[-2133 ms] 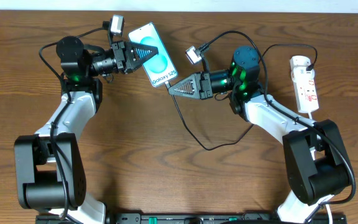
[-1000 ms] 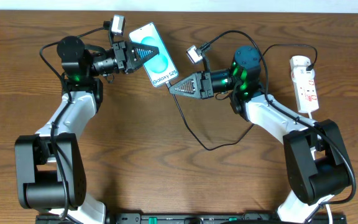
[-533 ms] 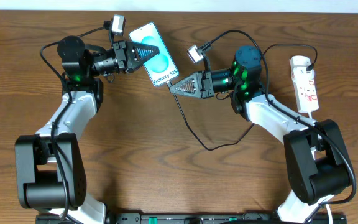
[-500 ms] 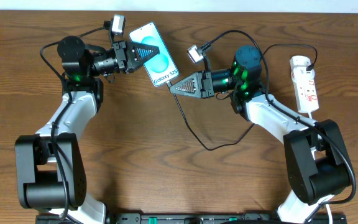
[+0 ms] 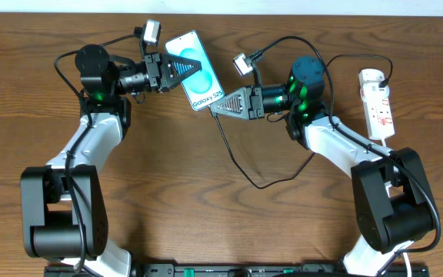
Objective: Plug charger to phone and switch on socket
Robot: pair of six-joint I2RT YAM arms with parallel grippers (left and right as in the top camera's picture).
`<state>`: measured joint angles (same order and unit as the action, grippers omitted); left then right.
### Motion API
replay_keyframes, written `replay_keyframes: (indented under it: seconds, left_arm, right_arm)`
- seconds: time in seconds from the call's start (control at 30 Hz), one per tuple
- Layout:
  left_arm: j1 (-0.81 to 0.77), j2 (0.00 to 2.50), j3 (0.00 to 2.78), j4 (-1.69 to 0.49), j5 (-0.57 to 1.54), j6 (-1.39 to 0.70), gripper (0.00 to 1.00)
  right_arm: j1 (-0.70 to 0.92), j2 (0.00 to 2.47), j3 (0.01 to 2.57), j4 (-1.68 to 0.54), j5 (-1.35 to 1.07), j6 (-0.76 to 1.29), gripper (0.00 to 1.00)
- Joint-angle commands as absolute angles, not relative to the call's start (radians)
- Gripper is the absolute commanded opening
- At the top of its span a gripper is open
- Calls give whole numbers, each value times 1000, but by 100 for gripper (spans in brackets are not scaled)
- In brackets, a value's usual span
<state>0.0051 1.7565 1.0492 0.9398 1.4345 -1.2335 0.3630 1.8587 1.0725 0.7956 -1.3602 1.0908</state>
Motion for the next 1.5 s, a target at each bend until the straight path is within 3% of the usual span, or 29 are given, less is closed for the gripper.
replay_keyframes:
  seconds: [0.0, 0.37, 0.53, 1.03, 1.47]
  left_arm:
    - [1, 1747, 1079, 948, 1454, -1235, 7]
    - [7, 1747, 1079, 948, 1451, -1235, 7]
    - [30, 1747, 1079, 947, 1452, -1235, 7]
    - [51, 1747, 1077, 893, 1459, -1196, 7]
    - [56, 1747, 1076, 316, 1392, -725, 7]
  right_arm:
    - [354, 1865, 1082, 796, -1344, 1084, 27]
    - [354, 1865, 1082, 797, -1346, 1084, 56]
    - [353, 1865, 1082, 797, -1345, 1065, 99]
    - [262, 1865, 1082, 796, -1359, 978, 99]
    - [130, 1865, 1083, 797, -1467, 910, 99]
